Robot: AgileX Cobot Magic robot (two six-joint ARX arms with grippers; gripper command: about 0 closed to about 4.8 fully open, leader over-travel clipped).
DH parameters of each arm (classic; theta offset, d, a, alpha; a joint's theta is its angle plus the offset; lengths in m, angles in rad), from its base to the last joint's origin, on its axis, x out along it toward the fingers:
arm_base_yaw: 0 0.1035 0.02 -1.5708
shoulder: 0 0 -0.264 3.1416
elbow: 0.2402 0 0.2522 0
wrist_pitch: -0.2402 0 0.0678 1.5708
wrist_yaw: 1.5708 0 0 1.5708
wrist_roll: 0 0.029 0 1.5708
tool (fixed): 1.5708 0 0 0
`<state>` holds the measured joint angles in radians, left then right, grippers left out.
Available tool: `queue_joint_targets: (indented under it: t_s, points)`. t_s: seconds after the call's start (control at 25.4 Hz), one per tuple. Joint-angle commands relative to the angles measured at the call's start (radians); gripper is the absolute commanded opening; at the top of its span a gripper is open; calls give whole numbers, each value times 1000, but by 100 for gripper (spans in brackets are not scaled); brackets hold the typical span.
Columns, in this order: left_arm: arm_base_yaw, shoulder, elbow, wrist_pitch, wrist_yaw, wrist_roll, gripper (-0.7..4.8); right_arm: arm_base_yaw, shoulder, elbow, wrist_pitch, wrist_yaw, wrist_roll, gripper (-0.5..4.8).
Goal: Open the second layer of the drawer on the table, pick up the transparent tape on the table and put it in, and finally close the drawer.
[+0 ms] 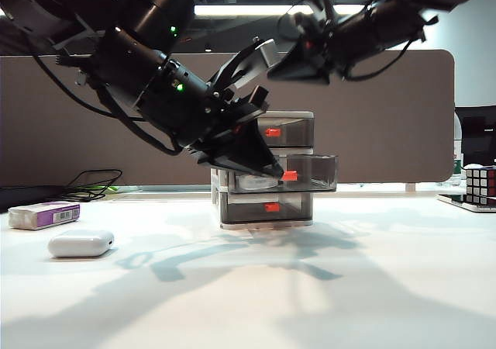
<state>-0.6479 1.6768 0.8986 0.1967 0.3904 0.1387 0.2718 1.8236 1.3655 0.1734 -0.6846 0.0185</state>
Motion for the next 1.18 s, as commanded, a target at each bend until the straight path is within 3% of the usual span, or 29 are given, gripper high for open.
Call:
queue_joint_targets:
  t_s: [0.04,0.28,0.51,0.79,1.18]
  points:
    - [2,2,3,52,-13,-8,-6,14,42,10,8,6,-1,-5]
    - [3,3,3,103,-122,-8,-6,35,53,10,-29,35,-1,-5]
    - [2,18,3,105,-141,-8,-6,36,54,10,-43,36,-5,-5]
    - [2,84,3,202,-273,-8,-6,36,54,10,-55,40,-23,-5]
    - [16,130,3,375,-353,-7,-6,37,54,10,-97,58,-76,-5]
